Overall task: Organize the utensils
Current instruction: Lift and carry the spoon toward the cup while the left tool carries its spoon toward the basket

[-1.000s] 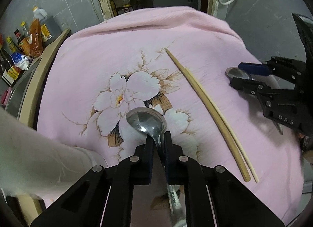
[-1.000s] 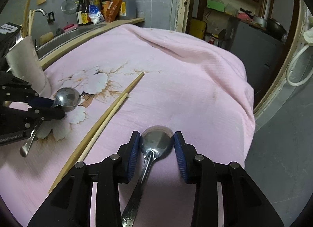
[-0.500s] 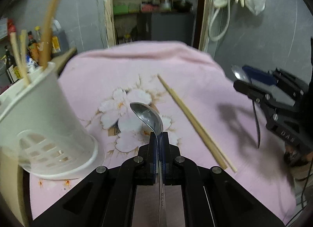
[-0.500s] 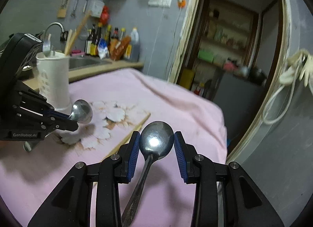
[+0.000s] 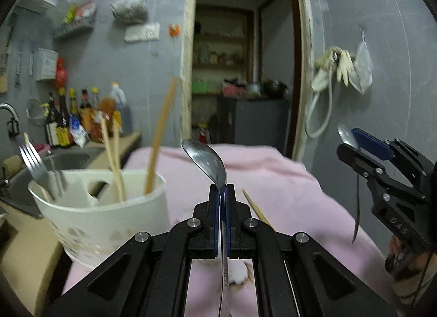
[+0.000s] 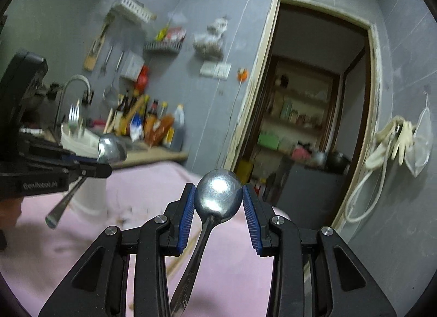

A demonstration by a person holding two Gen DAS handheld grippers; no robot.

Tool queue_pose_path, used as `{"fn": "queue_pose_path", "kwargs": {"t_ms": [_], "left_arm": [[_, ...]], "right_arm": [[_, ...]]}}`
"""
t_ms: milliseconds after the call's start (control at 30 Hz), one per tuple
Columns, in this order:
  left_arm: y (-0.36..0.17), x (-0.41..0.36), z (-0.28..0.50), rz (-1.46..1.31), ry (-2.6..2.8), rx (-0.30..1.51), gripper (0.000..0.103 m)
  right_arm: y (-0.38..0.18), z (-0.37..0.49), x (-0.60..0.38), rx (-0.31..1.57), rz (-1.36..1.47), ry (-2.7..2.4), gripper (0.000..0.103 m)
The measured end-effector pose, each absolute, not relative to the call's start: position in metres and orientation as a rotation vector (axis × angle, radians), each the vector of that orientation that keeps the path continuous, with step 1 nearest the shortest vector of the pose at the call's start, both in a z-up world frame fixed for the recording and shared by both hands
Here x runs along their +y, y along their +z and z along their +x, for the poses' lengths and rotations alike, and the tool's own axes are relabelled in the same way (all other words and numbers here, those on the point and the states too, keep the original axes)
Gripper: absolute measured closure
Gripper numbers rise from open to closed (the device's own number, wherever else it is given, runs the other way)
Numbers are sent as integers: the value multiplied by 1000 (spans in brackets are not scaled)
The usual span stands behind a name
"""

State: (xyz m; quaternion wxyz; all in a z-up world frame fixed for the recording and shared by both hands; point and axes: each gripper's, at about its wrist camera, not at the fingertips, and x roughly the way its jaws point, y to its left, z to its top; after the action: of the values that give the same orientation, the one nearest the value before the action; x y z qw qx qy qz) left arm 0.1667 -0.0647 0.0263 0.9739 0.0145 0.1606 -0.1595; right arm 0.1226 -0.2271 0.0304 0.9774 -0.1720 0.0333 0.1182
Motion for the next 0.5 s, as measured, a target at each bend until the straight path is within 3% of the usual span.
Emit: {"fn": "queue_pose_path", "kwargs": {"t_ms": [500], "left_arm": [[90,15,156,-101,-178,92,101]], "right_arm": [[96,127,-171,-177,-214,305,70]]}}
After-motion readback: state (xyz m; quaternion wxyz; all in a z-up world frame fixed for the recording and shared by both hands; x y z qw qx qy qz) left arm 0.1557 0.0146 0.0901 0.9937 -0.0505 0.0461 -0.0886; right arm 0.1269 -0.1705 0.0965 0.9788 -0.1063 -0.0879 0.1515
